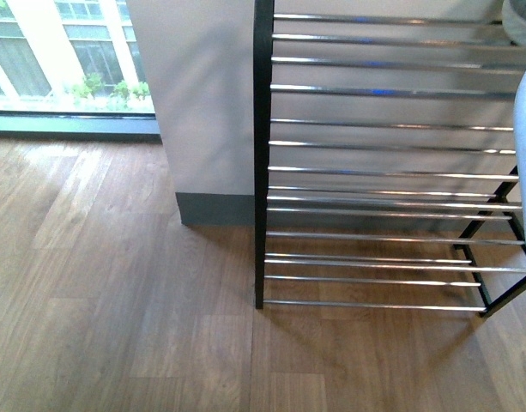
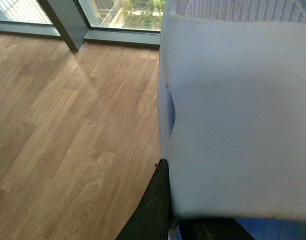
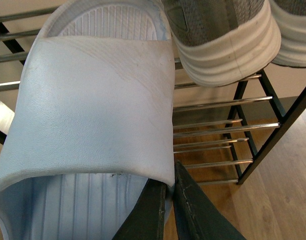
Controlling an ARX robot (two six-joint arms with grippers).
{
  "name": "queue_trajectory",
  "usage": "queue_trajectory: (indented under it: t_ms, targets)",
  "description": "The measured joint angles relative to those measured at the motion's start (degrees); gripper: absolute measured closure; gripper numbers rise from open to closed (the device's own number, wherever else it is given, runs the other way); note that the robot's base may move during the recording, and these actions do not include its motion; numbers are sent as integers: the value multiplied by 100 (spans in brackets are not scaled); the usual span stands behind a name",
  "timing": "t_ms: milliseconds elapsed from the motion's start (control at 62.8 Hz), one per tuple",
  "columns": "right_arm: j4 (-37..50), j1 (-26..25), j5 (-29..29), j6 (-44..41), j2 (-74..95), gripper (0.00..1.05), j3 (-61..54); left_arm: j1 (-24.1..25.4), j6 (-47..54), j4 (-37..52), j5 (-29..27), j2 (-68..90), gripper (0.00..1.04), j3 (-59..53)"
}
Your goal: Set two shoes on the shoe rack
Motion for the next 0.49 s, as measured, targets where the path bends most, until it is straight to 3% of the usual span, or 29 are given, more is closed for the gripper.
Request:
queue_trajectory:
  t_ms: [191, 271, 351, 494]
  targets:
    - [0, 0, 2, 0, 0, 103, -2, 0, 0, 0, 0, 0, 103, 0]
    - [1152, -11, -468, -4, 350, 103, -238, 0, 0, 0, 2, 0, 103, 0]
    - [2208, 138, -568, -22, 588, 103, -330, 0, 0, 0, 2, 0, 103, 0]
    - [1952, 426, -496, -22, 584, 103, 179, 0, 0, 0, 0, 0, 103, 0]
